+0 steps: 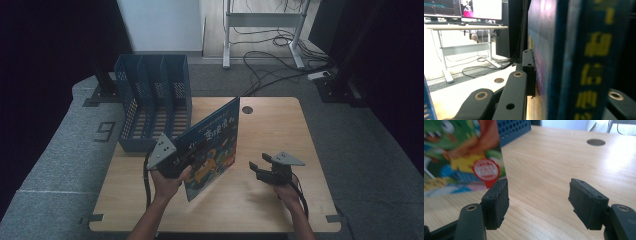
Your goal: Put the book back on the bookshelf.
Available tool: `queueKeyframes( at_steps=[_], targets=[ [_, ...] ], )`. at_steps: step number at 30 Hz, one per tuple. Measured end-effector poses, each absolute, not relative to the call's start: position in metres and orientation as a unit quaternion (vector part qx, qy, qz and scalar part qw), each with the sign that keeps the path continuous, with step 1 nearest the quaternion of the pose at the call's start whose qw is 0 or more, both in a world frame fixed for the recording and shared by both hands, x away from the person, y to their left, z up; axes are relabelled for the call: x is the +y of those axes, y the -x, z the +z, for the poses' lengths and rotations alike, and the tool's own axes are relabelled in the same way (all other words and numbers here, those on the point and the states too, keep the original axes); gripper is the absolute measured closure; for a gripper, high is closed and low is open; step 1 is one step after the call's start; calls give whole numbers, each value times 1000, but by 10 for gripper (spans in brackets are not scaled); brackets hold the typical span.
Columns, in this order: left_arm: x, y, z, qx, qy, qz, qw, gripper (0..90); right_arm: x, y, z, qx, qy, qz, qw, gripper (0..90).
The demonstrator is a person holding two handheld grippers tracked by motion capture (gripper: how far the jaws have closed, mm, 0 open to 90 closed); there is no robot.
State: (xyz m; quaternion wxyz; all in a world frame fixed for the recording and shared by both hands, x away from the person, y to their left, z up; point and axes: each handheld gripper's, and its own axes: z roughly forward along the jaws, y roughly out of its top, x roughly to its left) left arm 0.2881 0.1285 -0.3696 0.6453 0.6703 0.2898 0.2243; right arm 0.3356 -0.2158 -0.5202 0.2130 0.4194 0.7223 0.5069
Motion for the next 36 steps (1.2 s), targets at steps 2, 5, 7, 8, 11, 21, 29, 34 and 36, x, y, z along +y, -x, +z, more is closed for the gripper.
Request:
queueKeyframes(
  at_steps=[2, 5, 7, 8, 11, 21, 29, 34, 36],
  targets=[
    [130, -287, -367, 290, -668, 227, 646, 819, -215, -337, -523, 726, -424, 498, 210, 317],
    [132, -286, -365, 290, -665, 229, 649, 819, -214, -341, -531, 731, -437, 483, 204, 318],
    [134, -285, -363, 292, -664, 229, 649, 820, -214, -343, -536, 735, -446, 471, 199, 322],
    [135, -285, -363, 294, -663, 228, 649, 820, -213, -344, -538, 737, -449, 465, 200, 323],
    [138, -285, -360, 298, -662, 229, 648, 820, -210, -347, -544, 750, -450, 441, 199, 321],
    [148, -284, -345, 308, -655, 252, 642, 820, -208, -350, -551, 760, -457, 414, 205, 319],
    [159, -281, -334, 315, -642, 261, 649, 819, -203, -351, -552, 769, -462, 386, 216, 316],
    [165, -281, -330, 317, -638, 265, 650, 820, -205, -353, -553, 762, -477, 385, 209, 309],
    [166, -281, -328, 318, -636, 267, 650, 820, -204, -354, -553, 764, -478, 380, 208, 305]
  ],
)
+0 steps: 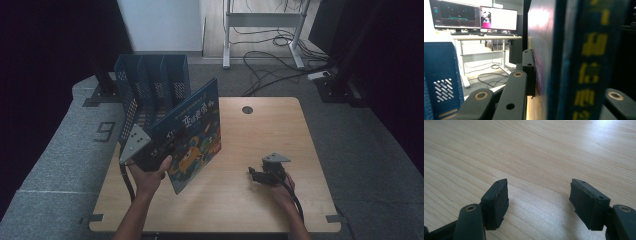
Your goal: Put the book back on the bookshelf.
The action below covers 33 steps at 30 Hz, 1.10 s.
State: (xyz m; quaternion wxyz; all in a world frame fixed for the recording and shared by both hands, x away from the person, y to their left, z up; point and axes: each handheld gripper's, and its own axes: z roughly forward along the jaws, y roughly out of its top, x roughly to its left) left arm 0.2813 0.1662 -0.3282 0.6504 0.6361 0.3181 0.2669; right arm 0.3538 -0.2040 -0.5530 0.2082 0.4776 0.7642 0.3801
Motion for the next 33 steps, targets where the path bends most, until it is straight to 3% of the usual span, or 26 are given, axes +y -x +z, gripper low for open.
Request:
queueKeyframes(
  at_steps=[33],
  targets=[
    [193, -290, -303, 341, -609, 302, 649, 820, -199, -355, -554, 775, -474, 362, 212, 300]
  ],
)
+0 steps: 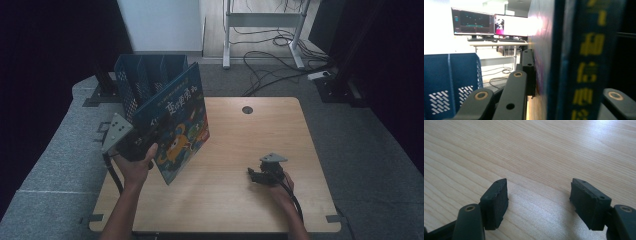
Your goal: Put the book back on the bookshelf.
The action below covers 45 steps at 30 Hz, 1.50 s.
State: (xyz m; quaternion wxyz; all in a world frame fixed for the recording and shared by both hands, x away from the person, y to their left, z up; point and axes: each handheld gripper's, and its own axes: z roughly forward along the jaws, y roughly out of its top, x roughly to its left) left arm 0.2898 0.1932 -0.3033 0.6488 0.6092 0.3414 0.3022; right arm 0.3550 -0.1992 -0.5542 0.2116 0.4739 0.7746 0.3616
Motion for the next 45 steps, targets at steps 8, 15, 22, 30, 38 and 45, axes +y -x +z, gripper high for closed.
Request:
queueKeyframes(
  at_steps=[8, 15, 22, 30, 38, 45],
  targets=[
    [206, -291, -301, 353, -601, 315, 644, 820, -199, -355, -554, 774, -474, 361, 212, 301],
    [216, -291, -300, 363, -593, 324, 642, 820, -199, -355, -554, 774, -474, 361, 212, 302],
    [225, -291, -298, 369, -586, 339, 637, 820, -199, -355, -554, 773, -476, 361, 214, 302],
    [238, -293, -296, 383, -574, 350, 633, 821, -199, -355, -554, 774, -476, 360, 214, 302],
    [244, -300, -295, 398, -564, 361, 627, 820, -199, -355, -554, 774, -475, 360, 214, 301],
    [241, -306, -295, 399, -561, 371, 623, 820, -199, -355, -554, 774, -475, 361, 213, 301]
  ],
)
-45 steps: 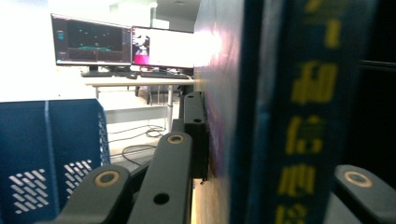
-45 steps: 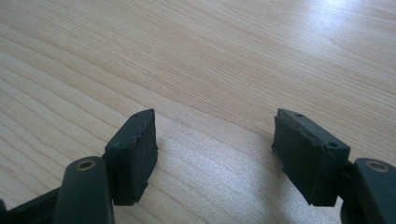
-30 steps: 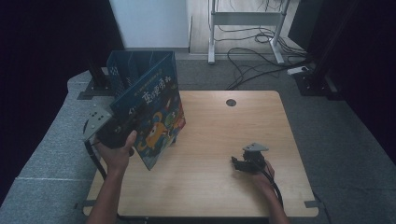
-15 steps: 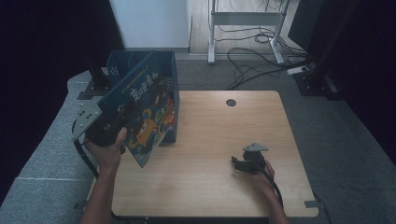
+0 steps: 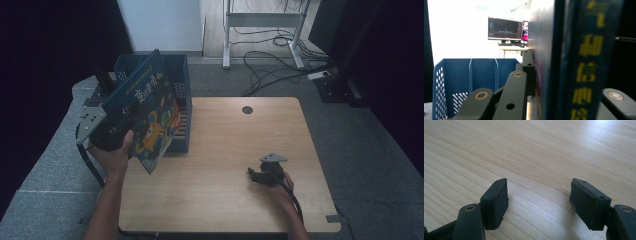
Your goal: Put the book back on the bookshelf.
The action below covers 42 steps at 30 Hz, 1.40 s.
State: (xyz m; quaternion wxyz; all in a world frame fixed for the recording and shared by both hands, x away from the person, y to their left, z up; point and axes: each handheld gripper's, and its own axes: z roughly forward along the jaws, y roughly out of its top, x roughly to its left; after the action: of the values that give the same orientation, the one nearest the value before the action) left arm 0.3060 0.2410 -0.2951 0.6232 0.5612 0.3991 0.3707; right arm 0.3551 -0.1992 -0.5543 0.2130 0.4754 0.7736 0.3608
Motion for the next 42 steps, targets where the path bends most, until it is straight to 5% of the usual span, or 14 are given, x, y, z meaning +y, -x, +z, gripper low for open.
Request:
queueKeyframes(
  at_steps=[42],
  targets=[
    [207, -377, -299, 428, -545, 409, 594, 820, -199, -354, -554, 774, -476, 360, 213, 289]
  ],
)
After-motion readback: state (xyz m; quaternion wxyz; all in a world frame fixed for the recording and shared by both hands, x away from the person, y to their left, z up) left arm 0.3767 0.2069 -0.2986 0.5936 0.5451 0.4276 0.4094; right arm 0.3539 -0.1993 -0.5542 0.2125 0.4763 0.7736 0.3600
